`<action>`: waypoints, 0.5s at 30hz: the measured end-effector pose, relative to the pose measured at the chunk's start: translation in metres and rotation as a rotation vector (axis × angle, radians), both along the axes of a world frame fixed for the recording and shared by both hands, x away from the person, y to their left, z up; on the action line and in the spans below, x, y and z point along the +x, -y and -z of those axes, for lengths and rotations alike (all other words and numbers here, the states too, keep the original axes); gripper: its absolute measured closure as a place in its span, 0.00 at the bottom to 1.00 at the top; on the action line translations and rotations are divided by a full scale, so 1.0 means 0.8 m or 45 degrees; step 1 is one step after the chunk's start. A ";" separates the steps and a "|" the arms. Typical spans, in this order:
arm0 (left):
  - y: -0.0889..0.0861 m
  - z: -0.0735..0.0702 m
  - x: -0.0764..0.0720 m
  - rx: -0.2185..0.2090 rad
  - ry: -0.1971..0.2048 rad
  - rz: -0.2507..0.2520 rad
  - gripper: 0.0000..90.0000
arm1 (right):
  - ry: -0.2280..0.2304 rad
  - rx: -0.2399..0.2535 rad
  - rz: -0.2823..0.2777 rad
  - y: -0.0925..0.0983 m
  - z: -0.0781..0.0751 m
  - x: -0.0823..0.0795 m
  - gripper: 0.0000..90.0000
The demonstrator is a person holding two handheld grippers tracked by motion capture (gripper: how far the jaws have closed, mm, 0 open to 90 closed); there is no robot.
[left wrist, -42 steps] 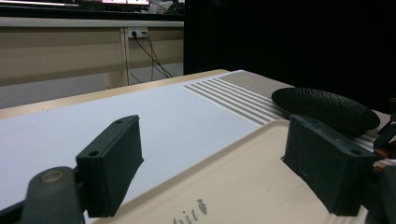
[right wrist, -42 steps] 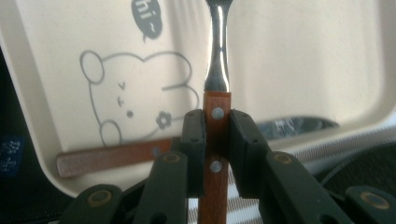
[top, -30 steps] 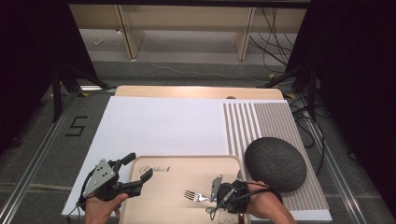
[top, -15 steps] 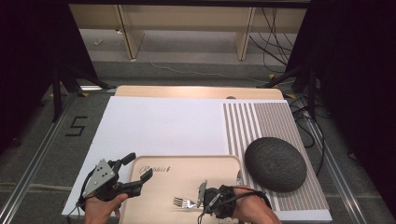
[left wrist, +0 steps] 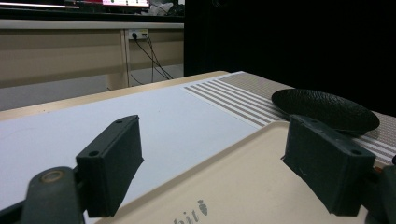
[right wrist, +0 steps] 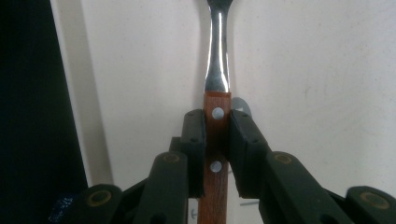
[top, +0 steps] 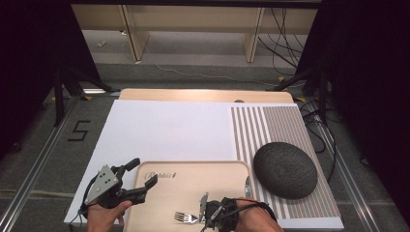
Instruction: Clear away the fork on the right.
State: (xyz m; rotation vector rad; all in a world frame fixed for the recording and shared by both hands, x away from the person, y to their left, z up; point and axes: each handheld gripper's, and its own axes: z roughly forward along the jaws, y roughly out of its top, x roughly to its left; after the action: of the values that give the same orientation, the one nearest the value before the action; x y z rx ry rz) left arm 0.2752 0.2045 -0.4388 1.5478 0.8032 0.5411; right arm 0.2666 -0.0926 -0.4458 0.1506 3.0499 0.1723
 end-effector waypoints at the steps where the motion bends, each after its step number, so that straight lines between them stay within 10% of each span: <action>1: 0.000 0.000 0.000 0.001 0.001 0.000 0.20 | 0.011 0.004 -0.029 0.000 0.002 0.002 0.86; 15: -0.001 0.000 -0.001 0.003 0.001 -0.001 0.20 | -0.021 -0.005 0.067 0.005 0.008 0.002 0.86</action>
State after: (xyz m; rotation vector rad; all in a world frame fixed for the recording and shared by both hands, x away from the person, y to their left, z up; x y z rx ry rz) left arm 0.2748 0.2049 -0.4384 1.5495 0.8024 0.5433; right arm 0.2686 -0.0964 -0.4522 0.2335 3.0588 0.1624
